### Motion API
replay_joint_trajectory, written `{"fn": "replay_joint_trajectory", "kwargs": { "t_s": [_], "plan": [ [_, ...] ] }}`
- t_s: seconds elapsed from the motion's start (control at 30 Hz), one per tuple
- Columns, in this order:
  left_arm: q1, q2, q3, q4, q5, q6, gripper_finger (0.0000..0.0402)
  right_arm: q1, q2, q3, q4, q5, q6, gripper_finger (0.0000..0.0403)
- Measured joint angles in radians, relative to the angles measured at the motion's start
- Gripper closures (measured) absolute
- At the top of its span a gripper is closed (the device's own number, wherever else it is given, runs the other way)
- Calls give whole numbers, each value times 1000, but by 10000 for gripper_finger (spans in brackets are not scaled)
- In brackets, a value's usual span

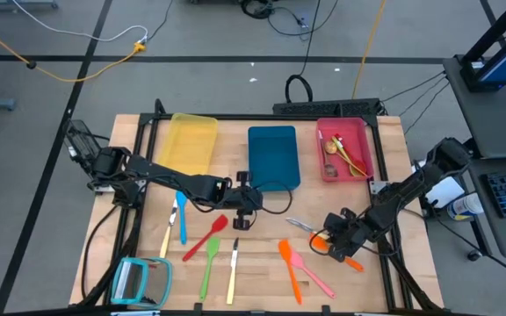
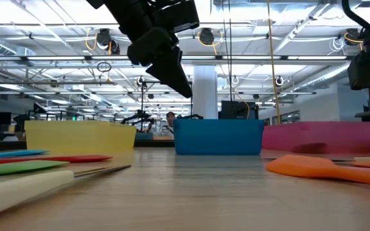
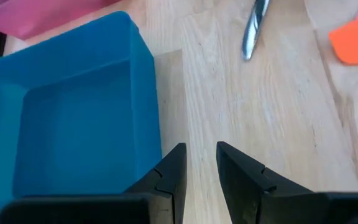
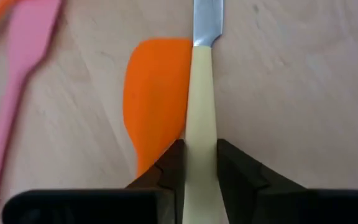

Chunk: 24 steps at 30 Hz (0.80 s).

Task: Pick & Place Kitchen Items
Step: Put the top right yellow table knife into the blue bin

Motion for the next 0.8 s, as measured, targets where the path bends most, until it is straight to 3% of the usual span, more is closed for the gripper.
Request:
{"fn": "replay_joint_trajectory", "kwargs": {
  "t_s": [0.13,0.27,0.47,0.67,0.8],
  "plan": [
    [1,0,0,-8,-1,-38,309,0,1,0,73,131,-10,340],
    [-3,0,0,-63,-2,-53,309,-2,3,-2,187,198,-44,338],
    [-8,0,0,-117,-5,-139,309,-17,6,-3,375,424,-248,340],
    [-21,0,0,-247,-152,-232,309,-92,5,-4,561,526,-459,340],
    [-42,0,0,-338,-230,-317,309,-150,13,-3,718,656,-613,340]
  ]
}}
